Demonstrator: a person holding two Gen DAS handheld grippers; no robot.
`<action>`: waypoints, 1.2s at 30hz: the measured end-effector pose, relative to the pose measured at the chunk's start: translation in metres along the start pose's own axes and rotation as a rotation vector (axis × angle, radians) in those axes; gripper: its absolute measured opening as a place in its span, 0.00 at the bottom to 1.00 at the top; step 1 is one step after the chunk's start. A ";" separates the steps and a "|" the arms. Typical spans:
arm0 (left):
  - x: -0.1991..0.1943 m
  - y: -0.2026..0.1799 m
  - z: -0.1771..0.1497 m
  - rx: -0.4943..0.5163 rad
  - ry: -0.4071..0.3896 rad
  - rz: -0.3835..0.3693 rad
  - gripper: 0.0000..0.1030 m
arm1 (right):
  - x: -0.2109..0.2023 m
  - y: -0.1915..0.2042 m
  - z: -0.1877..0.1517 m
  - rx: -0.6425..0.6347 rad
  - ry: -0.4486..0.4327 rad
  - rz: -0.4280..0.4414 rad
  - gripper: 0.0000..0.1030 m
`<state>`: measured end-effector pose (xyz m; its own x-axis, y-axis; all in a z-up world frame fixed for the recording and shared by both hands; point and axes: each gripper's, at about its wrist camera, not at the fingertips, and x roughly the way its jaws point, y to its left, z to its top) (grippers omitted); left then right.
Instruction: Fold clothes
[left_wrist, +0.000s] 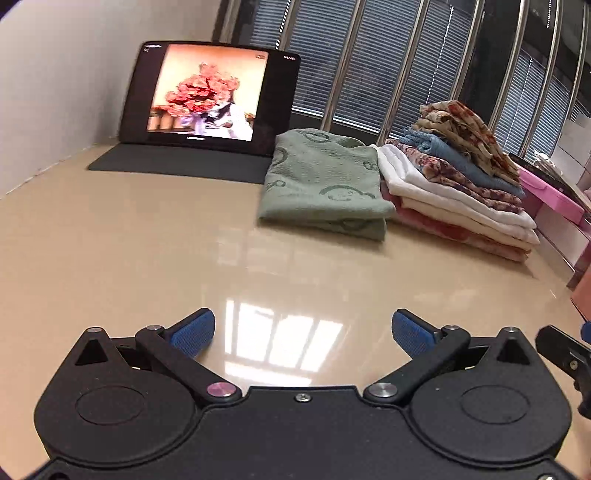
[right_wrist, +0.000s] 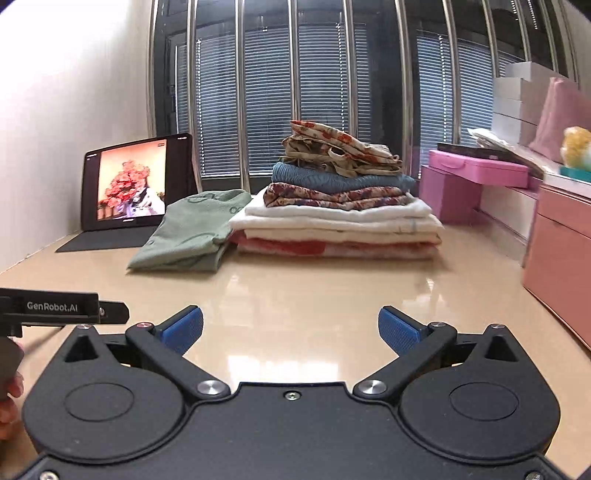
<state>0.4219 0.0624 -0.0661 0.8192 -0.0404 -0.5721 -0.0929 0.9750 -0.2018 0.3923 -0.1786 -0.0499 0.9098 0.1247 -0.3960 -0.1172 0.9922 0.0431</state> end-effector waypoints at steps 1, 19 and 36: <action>-0.007 -0.001 -0.005 0.004 0.004 0.004 1.00 | -0.009 -0.001 -0.003 0.001 -0.002 0.000 0.99; -0.127 -0.026 -0.095 0.147 -0.003 0.055 1.00 | -0.138 -0.009 -0.069 -0.059 0.079 -0.025 0.99; -0.271 -0.025 -0.160 0.162 -0.082 -0.064 1.00 | -0.279 -0.005 -0.096 0.036 0.053 0.016 0.99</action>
<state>0.1114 0.0139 -0.0328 0.8643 -0.0917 -0.4946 0.0474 0.9937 -0.1014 0.1003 -0.2192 -0.0276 0.8855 0.1408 -0.4427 -0.1161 0.9898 0.0826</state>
